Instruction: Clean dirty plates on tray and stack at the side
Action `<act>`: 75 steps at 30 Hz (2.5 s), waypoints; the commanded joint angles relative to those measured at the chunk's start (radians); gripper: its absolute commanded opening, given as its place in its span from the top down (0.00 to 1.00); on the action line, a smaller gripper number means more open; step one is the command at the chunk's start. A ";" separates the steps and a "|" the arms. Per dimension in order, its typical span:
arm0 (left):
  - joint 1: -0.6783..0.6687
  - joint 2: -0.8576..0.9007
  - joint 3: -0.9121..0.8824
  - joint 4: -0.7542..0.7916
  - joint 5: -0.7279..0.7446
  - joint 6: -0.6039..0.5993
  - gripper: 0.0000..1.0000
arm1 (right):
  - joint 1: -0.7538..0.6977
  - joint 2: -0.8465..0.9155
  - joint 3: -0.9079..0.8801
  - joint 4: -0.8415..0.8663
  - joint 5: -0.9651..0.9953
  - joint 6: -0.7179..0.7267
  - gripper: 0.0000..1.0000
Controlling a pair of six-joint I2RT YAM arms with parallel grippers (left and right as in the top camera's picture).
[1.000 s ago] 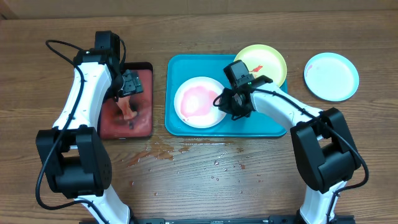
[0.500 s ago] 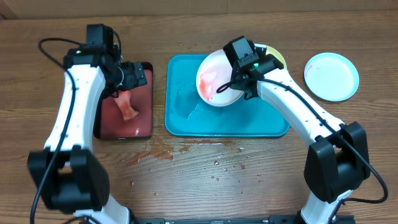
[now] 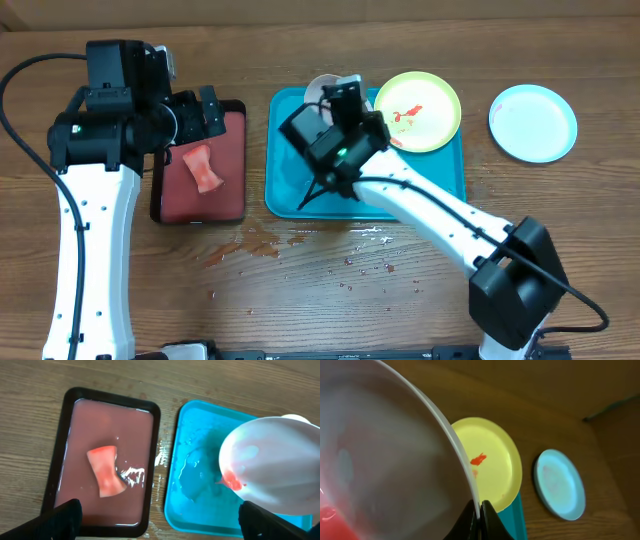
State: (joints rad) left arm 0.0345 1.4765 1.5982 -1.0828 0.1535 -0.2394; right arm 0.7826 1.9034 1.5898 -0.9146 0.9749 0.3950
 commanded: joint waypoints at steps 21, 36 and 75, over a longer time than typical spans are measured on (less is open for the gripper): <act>-0.003 -0.046 0.016 -0.006 0.031 0.061 0.00 | 0.106 -0.031 0.021 0.083 0.393 -0.010 0.96; -0.003 -0.046 0.014 -0.031 0.022 0.060 0.00 | 0.040 -0.031 0.021 -0.033 -0.068 0.339 0.96; -0.003 -0.044 0.013 -0.058 0.023 0.029 0.00 | -0.151 -0.020 -0.178 0.128 -0.798 1.336 0.49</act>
State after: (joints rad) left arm 0.0345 1.4528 1.5982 -1.1381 0.1696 -0.2028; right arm 0.6315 1.9034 1.4113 -0.7704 0.2012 1.7157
